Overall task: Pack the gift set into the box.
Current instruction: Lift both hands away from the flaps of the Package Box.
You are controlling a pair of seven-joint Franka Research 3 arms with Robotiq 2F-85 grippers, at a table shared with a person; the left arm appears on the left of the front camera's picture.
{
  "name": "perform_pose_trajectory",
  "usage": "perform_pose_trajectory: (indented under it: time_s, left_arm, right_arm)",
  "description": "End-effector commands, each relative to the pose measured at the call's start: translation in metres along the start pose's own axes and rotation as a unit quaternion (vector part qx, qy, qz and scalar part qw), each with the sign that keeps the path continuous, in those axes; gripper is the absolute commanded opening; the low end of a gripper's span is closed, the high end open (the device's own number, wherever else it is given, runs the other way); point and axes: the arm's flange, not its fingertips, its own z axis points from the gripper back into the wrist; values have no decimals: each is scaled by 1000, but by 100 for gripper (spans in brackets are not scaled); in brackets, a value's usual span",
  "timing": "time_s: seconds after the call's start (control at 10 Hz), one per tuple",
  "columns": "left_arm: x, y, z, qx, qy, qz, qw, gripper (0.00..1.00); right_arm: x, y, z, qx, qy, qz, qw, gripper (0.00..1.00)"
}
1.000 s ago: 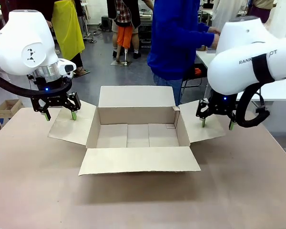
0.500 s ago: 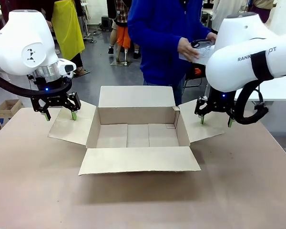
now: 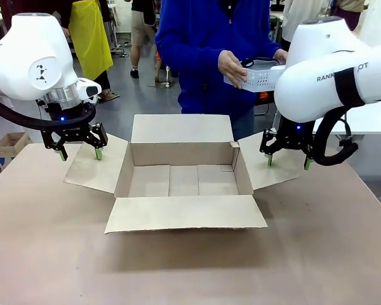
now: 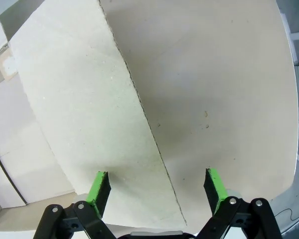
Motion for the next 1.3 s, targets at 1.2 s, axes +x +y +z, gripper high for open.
perform_pose_trajectory:
  time_s: [1.2]
  left_arm:
    - [-1, 1, 1, 9, -1, 4, 1000, 100]
  right_arm:
    - [2, 0, 4, -10, -6, -4, 1000, 100]
